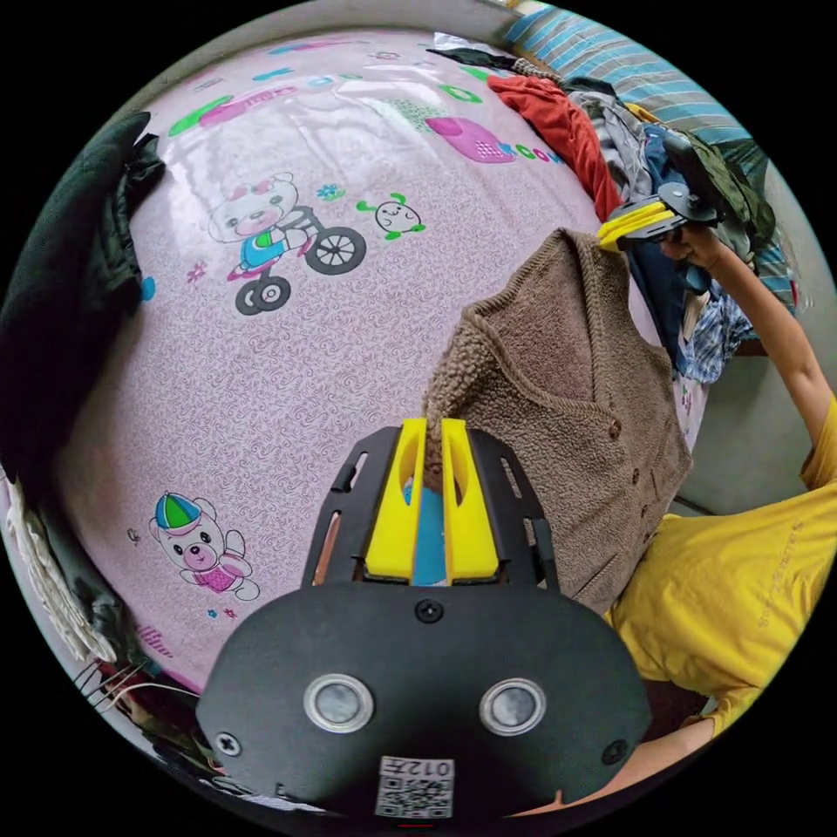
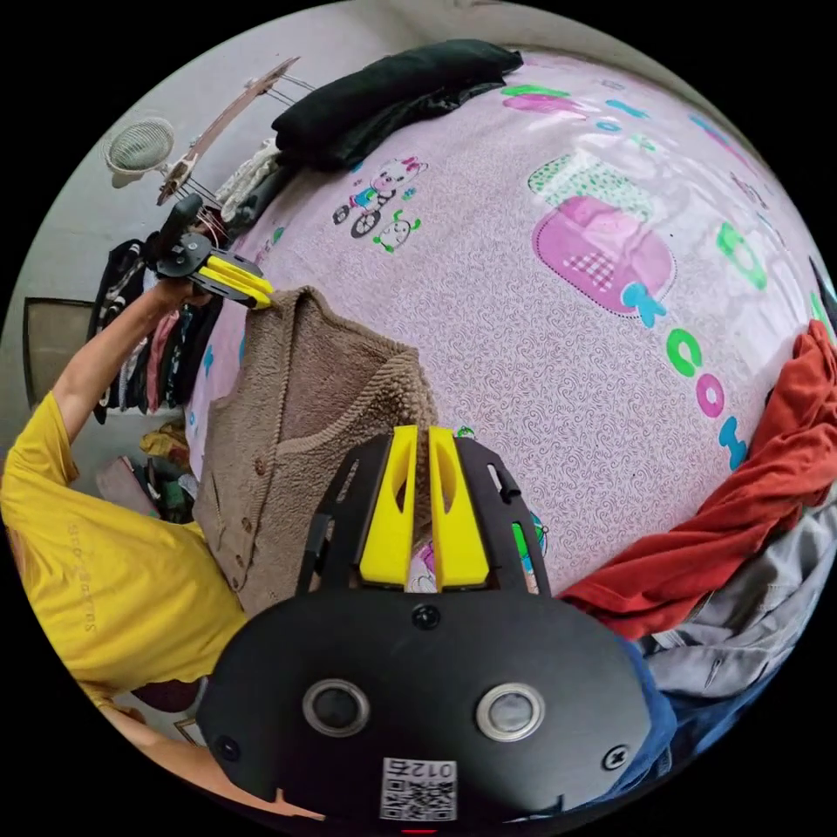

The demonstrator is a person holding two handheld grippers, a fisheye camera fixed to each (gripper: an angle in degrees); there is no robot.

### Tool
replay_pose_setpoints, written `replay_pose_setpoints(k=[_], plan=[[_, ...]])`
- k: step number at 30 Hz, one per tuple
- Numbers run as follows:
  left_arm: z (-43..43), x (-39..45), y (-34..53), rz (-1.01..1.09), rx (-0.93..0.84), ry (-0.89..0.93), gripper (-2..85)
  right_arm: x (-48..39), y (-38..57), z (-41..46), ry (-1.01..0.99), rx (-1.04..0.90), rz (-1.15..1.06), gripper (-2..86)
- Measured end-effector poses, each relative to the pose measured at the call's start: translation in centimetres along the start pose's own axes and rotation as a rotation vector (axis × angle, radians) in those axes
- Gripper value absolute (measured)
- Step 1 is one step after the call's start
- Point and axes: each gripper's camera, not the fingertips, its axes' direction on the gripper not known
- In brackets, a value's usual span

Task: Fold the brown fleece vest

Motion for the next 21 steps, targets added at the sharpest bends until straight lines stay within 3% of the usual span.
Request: replay_pose_setpoints(k=[11, 21], plan=[[-13.0, 11.3, 8.2, -0.007, 0.228, -0.178, 0.7, -9.7, 7.3, -10.3, 0.092, 0.237, -0.079, 1.7], [-12.0, 29.3, 23.3, 0.11, 0.33, -0.233, 0.5, -20.0, 24.8, -7.3, 0.12, 0.238, -0.246, 1.9]])
